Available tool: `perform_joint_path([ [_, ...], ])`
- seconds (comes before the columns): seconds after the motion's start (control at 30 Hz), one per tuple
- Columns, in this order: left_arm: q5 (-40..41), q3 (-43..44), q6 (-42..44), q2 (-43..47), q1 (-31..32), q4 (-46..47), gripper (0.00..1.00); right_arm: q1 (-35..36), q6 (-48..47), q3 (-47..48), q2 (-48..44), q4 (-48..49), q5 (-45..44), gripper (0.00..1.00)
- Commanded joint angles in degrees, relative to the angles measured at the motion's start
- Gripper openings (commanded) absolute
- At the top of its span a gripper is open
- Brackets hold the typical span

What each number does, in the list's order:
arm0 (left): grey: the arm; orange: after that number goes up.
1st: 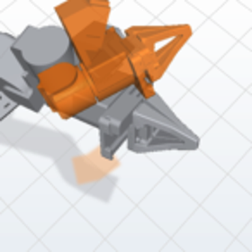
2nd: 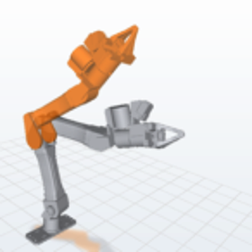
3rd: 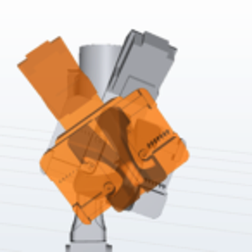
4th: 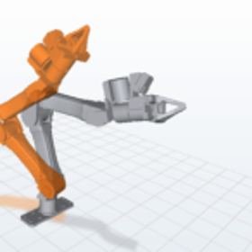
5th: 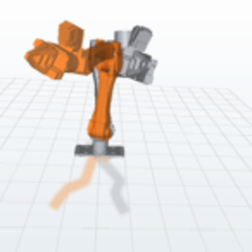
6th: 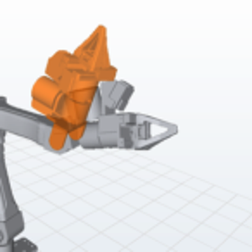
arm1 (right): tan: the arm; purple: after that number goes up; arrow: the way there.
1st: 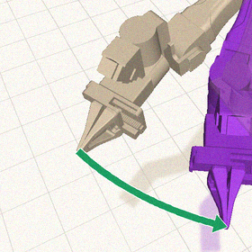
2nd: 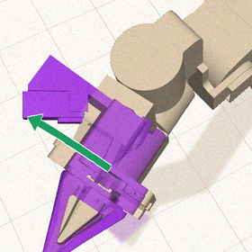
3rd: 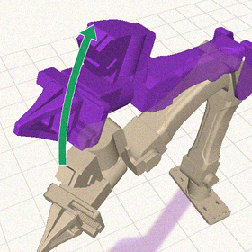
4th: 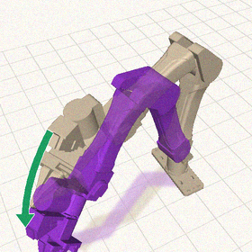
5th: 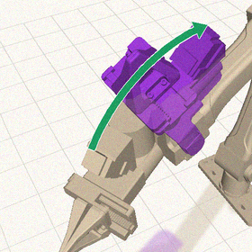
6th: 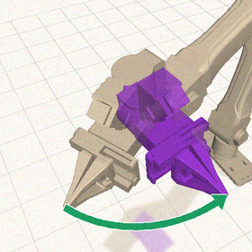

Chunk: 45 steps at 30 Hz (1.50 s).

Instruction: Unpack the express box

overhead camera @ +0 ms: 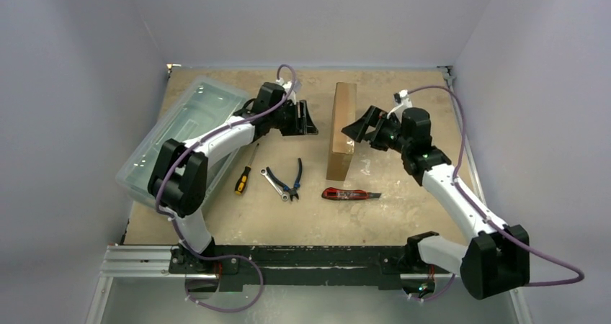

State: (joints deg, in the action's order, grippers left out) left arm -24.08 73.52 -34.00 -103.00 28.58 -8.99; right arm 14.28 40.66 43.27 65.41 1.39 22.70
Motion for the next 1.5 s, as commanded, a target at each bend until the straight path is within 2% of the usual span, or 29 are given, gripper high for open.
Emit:
perform_joint_path([
  [0.0,8.2,1.9,5.5,6.4,0.0,-2.6,0.54,0.1,-11.8,11.3,-5.4,-16.1,-13.6,0.99],
  [0.07,10.9,1.9,6.6,8.5,0.1,-3.1,0.55,0.1,-14.8,13.4,-8.4,-21.7,-19.7,0.99],
  [0.2,14.6,1.3,7.7,12.8,0.2,-3.3,0.57,0.1,-14.0,12.9,-15.8,-28.5,-28.7,0.99],
  [0.27,16.2,0.4,7.9,15.1,0.3,-2.6,0.57,0.1,-7.7,11.7,-18.2,-32.6,-36.0,0.99],
  [0.33,17.2,-0.7,7.7,16.7,0.4,-1.4,0.57,0.1,3.1,9.4,-19.7,-38.8,-42.1,0.99],
  [0.37,17.4,-1.1,7.6,17.1,0.5,-1.0,0.57,0.1,9.3,7.9,-20.0,-41.0,-41.9,0.99],
  [0.57,16.3,-1.5,6.8,17.1,0.8,-0.5,0.57,0.1,29.7,5.8,-13.9,-56.7,-44.3,0.99],
  [0.63,16.3,-1.7,6.6,17.0,0.9,-0.3,0.56,0.2,32.9,5.9,-9.6,-58.8,-41.0,0.93],
  [0.73,15.6,-1.5,6.2,17.2,1.0,-0.4,0.56,0.2,35.0,2.9,-3.3,-56.4,-32.9,0.92],
  [0.83,15.2,-2.1,6.0,18.0,1.2,0.4,0.56,2.4,39.9,-1.4,-2.5,-49.7,-26.9,0.9],
  [0.97,16.0,-1.7,6.2,17.7,1.2,-0.4,0.55,6.8,50.3,-2.6,-3.4,-47.4,-27.9,0.86],
  [1.1,15.9,-2.3,5.8,17.7,1.2,0.4,0.55,8.2,54.7,-3.3,-2.8,-44.3,-26.1,0.85],
  [1.27,14.5,-2.2,5.1,17.7,1.2,0.4,0.54,8.4,56.4,-3.2,1.3,-40.2,-25.0,0.8],
  [1.47,14.4,-2.1,5.0,17.9,1.0,0.5,0.54,9.6,54.7,-1.2,11.8,-38.4,-20.3,0.77],
])
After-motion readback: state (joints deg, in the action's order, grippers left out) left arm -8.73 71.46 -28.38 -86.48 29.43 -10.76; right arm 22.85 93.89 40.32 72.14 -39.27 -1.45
